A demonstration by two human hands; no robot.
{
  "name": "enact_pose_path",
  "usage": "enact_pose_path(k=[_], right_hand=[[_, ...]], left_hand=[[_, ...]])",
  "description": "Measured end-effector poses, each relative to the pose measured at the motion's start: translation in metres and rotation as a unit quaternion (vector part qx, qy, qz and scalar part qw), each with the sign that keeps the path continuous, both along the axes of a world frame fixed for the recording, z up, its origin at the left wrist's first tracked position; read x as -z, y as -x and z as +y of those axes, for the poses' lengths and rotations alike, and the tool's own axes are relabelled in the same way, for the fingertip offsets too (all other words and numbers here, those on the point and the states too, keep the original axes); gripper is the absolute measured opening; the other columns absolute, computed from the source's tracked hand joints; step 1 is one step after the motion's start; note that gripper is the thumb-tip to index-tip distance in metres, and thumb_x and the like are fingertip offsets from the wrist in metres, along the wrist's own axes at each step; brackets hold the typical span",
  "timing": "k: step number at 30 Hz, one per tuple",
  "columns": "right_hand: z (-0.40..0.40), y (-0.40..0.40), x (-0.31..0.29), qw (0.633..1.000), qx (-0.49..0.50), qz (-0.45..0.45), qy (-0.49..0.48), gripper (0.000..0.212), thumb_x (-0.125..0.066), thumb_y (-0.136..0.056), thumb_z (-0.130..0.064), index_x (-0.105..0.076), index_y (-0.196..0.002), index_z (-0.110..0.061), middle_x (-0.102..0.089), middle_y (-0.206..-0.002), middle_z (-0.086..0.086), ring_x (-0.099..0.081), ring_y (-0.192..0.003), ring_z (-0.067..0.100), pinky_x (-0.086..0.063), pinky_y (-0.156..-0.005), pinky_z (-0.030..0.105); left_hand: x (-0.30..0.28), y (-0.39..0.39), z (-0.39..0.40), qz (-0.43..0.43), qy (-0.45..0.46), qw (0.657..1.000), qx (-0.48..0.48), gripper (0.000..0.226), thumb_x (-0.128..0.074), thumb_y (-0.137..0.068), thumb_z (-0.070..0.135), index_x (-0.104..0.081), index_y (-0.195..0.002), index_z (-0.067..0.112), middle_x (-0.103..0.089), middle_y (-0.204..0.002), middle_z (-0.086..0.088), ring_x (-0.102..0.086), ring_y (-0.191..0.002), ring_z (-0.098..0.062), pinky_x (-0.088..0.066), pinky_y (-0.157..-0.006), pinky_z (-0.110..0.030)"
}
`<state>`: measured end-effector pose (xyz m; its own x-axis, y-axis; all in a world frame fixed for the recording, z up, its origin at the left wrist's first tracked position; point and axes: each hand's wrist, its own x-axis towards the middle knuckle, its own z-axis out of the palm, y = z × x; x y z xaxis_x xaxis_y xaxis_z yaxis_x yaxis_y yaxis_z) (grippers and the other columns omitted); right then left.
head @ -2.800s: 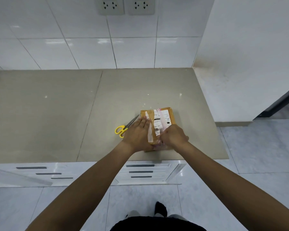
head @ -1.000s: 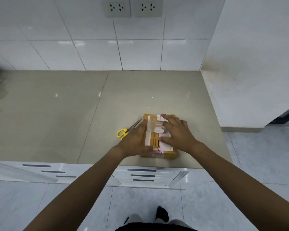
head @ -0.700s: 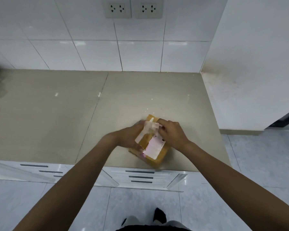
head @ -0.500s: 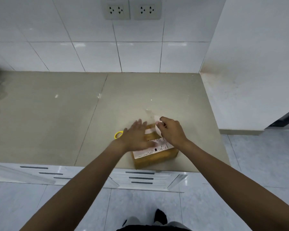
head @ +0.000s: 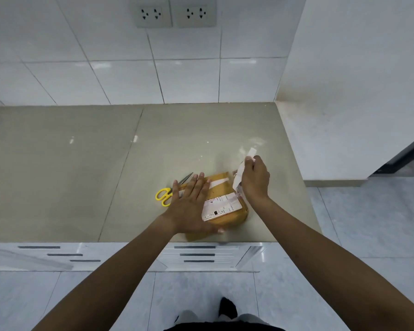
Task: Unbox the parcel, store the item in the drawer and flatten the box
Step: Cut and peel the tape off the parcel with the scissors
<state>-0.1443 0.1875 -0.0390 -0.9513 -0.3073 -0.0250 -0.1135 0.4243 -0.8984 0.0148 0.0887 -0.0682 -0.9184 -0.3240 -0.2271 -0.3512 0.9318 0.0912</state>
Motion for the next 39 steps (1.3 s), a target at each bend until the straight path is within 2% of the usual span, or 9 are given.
enact_pose_path(k=[4, 7, 11, 15, 19, 24, 27, 31, 39], right_hand=[[0.006, 0.009, 0.009, 0.984, 0.089, -0.13, 0.079, 0.03, -0.034, -0.099, -0.036, -0.05, -0.093, -0.01, -0.06, -0.081, 0.004, -0.062, -0.087, 0.032, -0.052, -0.081, 0.047], [0.023, -0.005, 0.014, 0.99, -0.003, -0.133, 0.046, 0.045, -0.046, -0.094, -0.051, -0.047, -0.113, -0.01, -0.059, -0.098, 0.004, -0.06, -0.093, 0.025, -0.048, -0.081, 0.037], [0.033, -0.02, 0.036, 0.98, -0.171, -0.057, -0.085, 0.059, -0.075, -0.078, -0.04, -0.051, -0.125, -0.014, -0.056, -0.116, 0.001, -0.06, -0.098, 0.019, -0.049, -0.08, 0.029], [0.03, -0.02, 0.041, 0.969, -0.171, 0.063, -0.165, 0.03, -0.059, -0.091, -0.037, -0.062, -0.108, -0.013, -0.067, -0.106, 0.004, -0.064, -0.093, 0.023, -0.043, -0.07, 0.026], [0.03, -0.012, 0.04, 0.95, -0.163, 0.148, -0.221, 0.03, -0.042, -0.1, -0.033, -0.064, -0.097, -0.012, -0.067, -0.091, 0.005, -0.063, -0.081, 0.023, -0.045, -0.065, 0.029], [0.03, 0.003, 0.048, 0.991, -0.029, -0.07, -0.113, 0.03, -0.044, -0.098, -0.022, -0.065, -0.092, -0.001, -0.069, -0.093, 0.016, -0.062, -0.083, 0.032, -0.044, -0.072, 0.03], [0.037, 0.017, 0.054, 0.966, 0.044, -0.256, 0.006, 0.025, -0.046, -0.096, -0.017, -0.062, -0.086, 0.001, -0.071, -0.076, 0.016, -0.07, -0.07, 0.035, -0.058, -0.075, 0.046], [0.047, 0.026, 0.059, 0.945, 0.051, -0.323, 0.01, 0.021, -0.049, -0.094, -0.014, -0.059, -0.086, 0.002, -0.071, -0.078, 0.02, -0.071, -0.065, 0.036, -0.059, -0.068, 0.051], [0.051, 0.042, 0.062, 0.911, 0.08, -0.403, 0.031, 0.011, -0.052, -0.094, -0.008, -0.056, -0.085, -0.003, -0.065, -0.076, 0.014, -0.065, -0.063, 0.026, -0.054, -0.053, 0.037]], left_hand=[[0.003, -0.001, 0.0, 0.009, 0.008, 1.0, 0.005, 0.143, -0.002, -0.04, 0.102, 0.009, -0.153, 0.016, 0.019, -0.161, -0.004, 0.02, -0.147, -0.022, 0.007, -0.112, -0.066], [0.002, -0.002, 0.002, 0.017, 0.003, 1.0, -0.003, 0.142, -0.004, -0.041, 0.102, 0.007, -0.153, 0.016, 0.018, -0.161, -0.004, 0.02, -0.147, -0.021, 0.008, -0.113, -0.065], [0.001, -0.003, 0.004, 0.022, 0.008, 1.0, -0.008, 0.139, -0.006, -0.043, 0.1, 0.007, -0.154, 0.017, 0.017, -0.161, -0.003, 0.018, -0.148, -0.02, 0.006, -0.114, -0.063], [0.004, -0.003, 0.003, 0.036, 0.009, 0.999, -0.011, 0.14, -0.005, -0.043, 0.101, 0.003, -0.154, 0.017, 0.013, -0.162, -0.003, 0.014, -0.148, -0.02, 0.005, -0.115, -0.061], [0.007, -0.005, 0.003, 0.052, 0.022, 0.998, -0.006, 0.136, -0.006, -0.047, 0.101, 0.0, -0.154, 0.017, 0.009, -0.162, -0.003, 0.011, -0.149, -0.02, 0.003, -0.115, -0.061], [0.006, -0.007, 0.002, 0.063, 0.012, 0.998, -0.006, 0.131, -0.016, -0.052, 0.1, -0.001, -0.154, 0.02, 0.007, -0.163, -0.001, 0.009, -0.149, -0.019, 0.002, -0.115, -0.06], [0.006, -0.008, 0.002, 0.077, 0.013, 0.997, -0.003, 0.128, -0.019, -0.053, 0.099, -0.007, -0.154, 0.021, 0.001, -0.163, -0.002, 0.001, -0.15, -0.021, 0.001, -0.115, -0.06], [0.009, -0.009, 0.001, 0.092, 0.016, 0.996, 0.006, 0.125, -0.026, -0.056, 0.098, -0.01, -0.154, 0.021, -0.002, -0.163, -0.002, -0.001, -0.15, -0.021, -0.002, -0.115, -0.06], [0.009, -0.011, 0.0, 0.103, 0.009, 0.995, 0.008, 0.123, -0.031, -0.058, 0.097, -0.012, -0.154, 0.022, -0.003, -0.163, -0.001, -0.002, -0.15, -0.021, -0.002, -0.115, -0.059]])
